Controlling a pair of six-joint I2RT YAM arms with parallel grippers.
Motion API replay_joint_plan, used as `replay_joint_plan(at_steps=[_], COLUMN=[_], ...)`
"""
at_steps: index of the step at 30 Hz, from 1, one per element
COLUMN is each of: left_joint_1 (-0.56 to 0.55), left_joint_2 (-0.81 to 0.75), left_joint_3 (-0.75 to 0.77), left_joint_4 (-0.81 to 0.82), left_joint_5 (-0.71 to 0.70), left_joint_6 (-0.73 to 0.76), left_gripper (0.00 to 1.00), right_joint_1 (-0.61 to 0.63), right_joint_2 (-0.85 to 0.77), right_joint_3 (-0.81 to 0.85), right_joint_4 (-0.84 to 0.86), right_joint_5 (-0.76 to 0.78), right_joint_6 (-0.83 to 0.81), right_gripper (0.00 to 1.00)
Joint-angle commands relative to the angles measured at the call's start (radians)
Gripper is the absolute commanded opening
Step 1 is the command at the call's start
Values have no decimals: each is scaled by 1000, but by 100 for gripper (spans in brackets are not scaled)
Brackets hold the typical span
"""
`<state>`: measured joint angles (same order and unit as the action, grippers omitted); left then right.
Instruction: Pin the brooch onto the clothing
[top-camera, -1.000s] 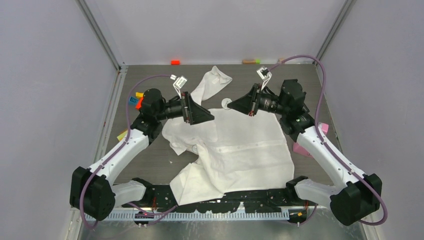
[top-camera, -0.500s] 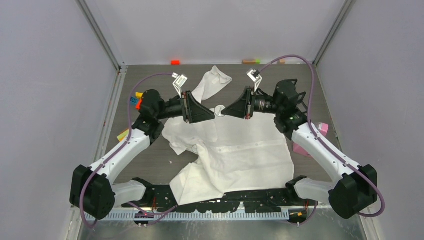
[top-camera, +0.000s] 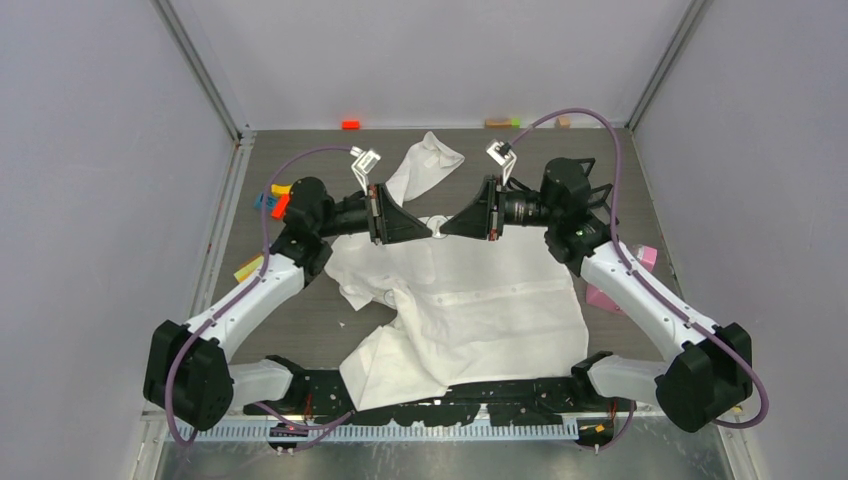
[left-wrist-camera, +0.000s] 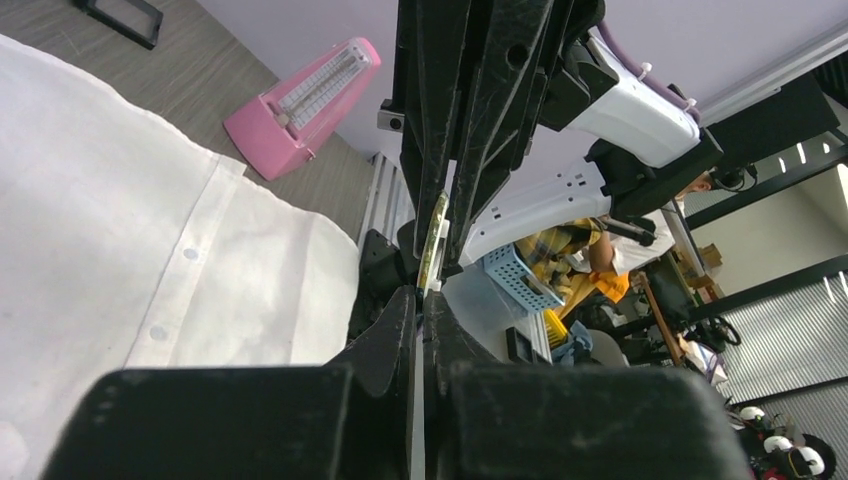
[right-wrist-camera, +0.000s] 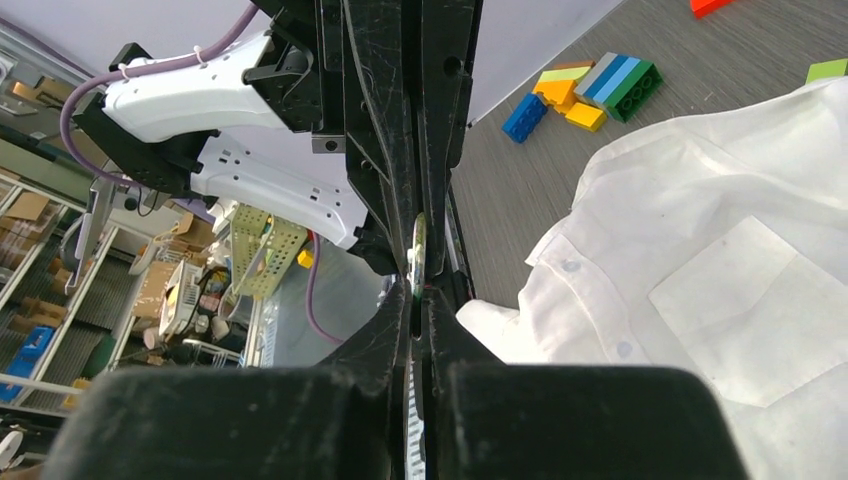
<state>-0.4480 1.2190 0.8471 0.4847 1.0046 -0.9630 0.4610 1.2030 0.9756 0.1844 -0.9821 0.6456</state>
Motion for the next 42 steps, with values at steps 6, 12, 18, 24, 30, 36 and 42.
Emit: replay_joint_plan(at_steps=[6,12,18,24,30,36,42], left_joint_1=[-4,-6,-56,-98,-101,-101,-101], left_joint_2=[-3,23,104,144,138,142,143], left_joint_3=[79,216,302,325,310,306,305], left_joint_4=[-155,-763,-1100,-1176,-1142,-1136,-1134], left_joint_5=[54,115,146,154,164,176,185], left_joint_6=[144,564,835,905,893,891,890], left_gripper=[0,0,0,0,0,0,0], right_joint_1=[-3,-34,-29,25,78,116,131], right_joint_2=[-15,-2,45,100,143,152,174], right_joint_3=[85,115,175,189,203,201,203], right_joint_4=[-188,-314,-537,-646,-718,-710,-693], right_joint_5=[-42,-77,-126,-104,-88,-95,-96], right_joint_6=[-133,-189,-305,-368,-428,-430,-424], right_gripper=[60,59,49,37,35,36,30])
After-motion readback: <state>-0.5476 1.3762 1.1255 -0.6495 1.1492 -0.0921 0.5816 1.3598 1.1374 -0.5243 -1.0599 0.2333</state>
